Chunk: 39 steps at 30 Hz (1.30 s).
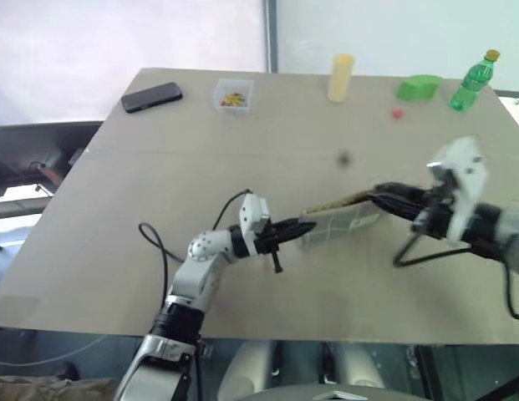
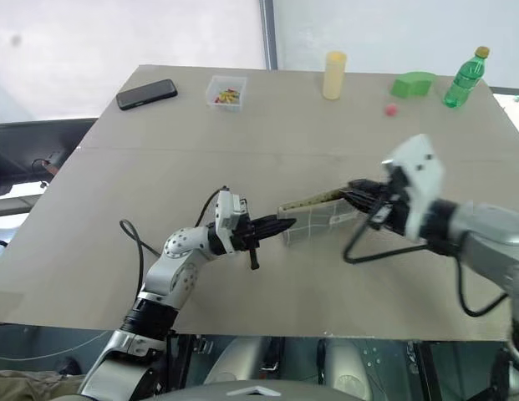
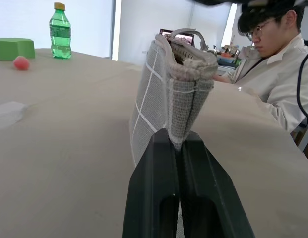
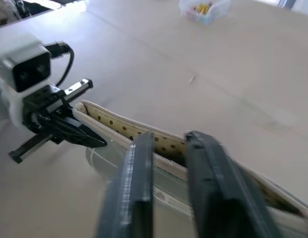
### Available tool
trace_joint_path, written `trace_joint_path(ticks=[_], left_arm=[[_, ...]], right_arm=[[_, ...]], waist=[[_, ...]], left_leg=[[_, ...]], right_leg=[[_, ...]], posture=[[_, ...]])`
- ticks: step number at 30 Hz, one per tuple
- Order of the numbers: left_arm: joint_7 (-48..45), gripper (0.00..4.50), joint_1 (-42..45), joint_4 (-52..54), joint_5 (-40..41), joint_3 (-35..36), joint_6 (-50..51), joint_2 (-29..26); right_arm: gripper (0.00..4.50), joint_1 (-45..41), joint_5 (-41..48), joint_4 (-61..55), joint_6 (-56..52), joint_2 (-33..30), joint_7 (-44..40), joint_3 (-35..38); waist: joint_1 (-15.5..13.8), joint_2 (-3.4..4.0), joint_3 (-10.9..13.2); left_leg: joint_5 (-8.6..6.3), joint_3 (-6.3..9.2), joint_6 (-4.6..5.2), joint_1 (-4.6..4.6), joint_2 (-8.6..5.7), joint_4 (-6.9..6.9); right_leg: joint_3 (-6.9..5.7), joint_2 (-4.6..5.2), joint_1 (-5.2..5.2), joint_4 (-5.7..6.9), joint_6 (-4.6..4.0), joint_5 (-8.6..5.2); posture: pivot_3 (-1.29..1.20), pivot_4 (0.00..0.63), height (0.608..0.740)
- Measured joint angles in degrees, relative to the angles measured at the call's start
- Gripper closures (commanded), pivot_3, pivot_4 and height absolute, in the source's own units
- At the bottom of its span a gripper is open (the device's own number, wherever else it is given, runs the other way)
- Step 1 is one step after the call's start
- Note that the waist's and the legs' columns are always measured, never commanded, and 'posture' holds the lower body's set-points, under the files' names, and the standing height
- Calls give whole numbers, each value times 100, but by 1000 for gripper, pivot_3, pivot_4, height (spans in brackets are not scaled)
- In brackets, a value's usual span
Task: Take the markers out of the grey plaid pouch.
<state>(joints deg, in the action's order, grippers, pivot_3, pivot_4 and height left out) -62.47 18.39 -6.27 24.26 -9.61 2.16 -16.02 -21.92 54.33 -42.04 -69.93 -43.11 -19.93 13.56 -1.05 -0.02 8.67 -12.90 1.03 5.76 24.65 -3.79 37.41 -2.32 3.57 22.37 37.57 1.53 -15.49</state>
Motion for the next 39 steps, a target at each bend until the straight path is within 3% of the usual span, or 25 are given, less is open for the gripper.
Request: trace_joint_path(ticks=[7,11,16,22,23,24,28,37,39], left_arm=[[5,4500,-6,11,-45,-2,1,20],[28,4500,-61,67,-45,-17,85,77],[115,4500,-83,130,101,23,519,102],[169,4500,-110,217,529,135,1184,144],[171,4500,-116,248,640,162,1379,142],[171,4500,-116,255,657,168,1418,143],[132,4500,-170,447,994,215,2015,119],[180,4500,-183,585,1247,253,2547,118],[238,4500,-170,580,1259,278,2611,151]], right_arm=[[4429,-106,-643,278,122,-276,-70,-963],[4429,-93,-1177,193,412,-1052,-601,-1831],[4429,-273,-2453,254,1542,-1675,-1395,-2945],[4429,-807,-4019,949,2905,-1928,-2239,-3864],[3876,-882,-4290,1073,3186,-1901,-2448,-3994],[3693,-892,-4344,1095,3242,-1888,-2484,-4008],[1773,-1068,-5101,1303,3753,-1818,-2740,-4090],[1773,-1166,-6370,1953,4424,-1287,-3200,-4593],[1773,-1413,-7006,2587,4648,-754,-3099,-4832]], waist=[[-31,0,0],[-11,1,0],[30,2,1],[20,2,1],[17,2,1],[17,2,1],[18,2,1],[18,2,1],[33,1,0]], left_leg=[[9,0,-16,10,-2,-7],[-6,1,9,7,0,-4],[-7,-1,9,5,0,3],[11,-1,-20,6,0,2],[11,0,-20,7,0,0],[11,0,-21,7,0,0],[11,0,-23,7,0,0],[17,0,-32,3,-1,3],[25,-1,-45,-5,-1,2]], right_leg=[[0,-2,7,-1,2,0],[-1,-1,7,6,2,0],[1,-1,10,6,2,0],[0,-4,15,10,3,1],[0,-5,15,10,3,0],[0,-5,16,10,3,0],[1,-5,17,11,3,0],[2,-5,17,22,3,1],[5,-9,18,34,2,1]], posture=[[0,150,740],[0,150,740],[0,150,740],[0,150,740],[0,150,740],[0,150,740],[0,150,740],[0,150,740],[0,150,740]])
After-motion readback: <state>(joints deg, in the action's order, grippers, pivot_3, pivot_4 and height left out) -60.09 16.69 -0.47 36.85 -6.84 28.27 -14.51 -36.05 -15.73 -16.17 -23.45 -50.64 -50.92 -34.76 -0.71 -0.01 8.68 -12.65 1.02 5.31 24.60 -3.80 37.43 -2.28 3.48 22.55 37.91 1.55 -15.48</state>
